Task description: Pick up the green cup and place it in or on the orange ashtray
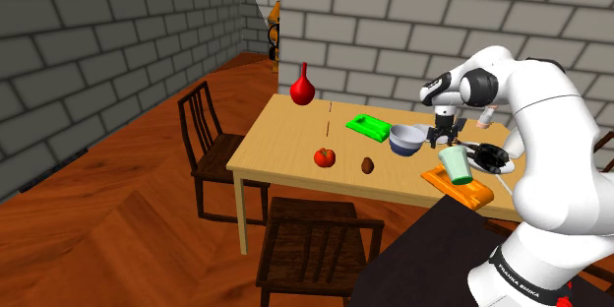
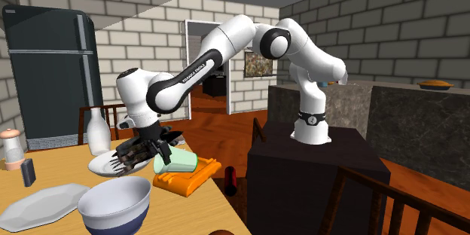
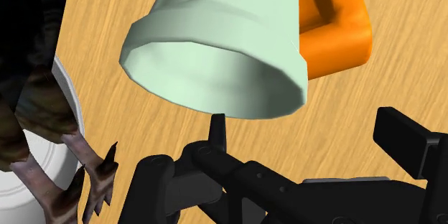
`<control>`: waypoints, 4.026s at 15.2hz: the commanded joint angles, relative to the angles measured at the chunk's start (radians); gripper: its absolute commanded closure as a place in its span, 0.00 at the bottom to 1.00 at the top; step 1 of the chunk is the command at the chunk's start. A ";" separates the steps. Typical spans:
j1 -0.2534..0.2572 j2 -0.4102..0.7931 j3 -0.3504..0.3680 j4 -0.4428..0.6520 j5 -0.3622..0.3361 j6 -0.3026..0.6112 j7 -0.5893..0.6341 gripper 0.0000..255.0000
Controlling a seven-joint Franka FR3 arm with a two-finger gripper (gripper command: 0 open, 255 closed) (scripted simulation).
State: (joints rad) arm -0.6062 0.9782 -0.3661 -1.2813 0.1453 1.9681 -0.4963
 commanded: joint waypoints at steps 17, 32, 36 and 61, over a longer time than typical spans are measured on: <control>0.001 0.008 0.002 -0.021 0.003 0.029 0.000 1.00; 0.019 -0.106 -0.021 -0.040 -0.019 -0.065 -0.007 1.00; 0.023 -0.135 -0.027 -0.036 -0.026 -0.098 -0.009 1.00; 0.064 -0.229 -0.037 -0.336 -0.034 0.105 -0.014 1.00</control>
State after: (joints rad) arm -0.5351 0.7314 -0.4023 -1.6135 0.1105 2.0669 -0.5084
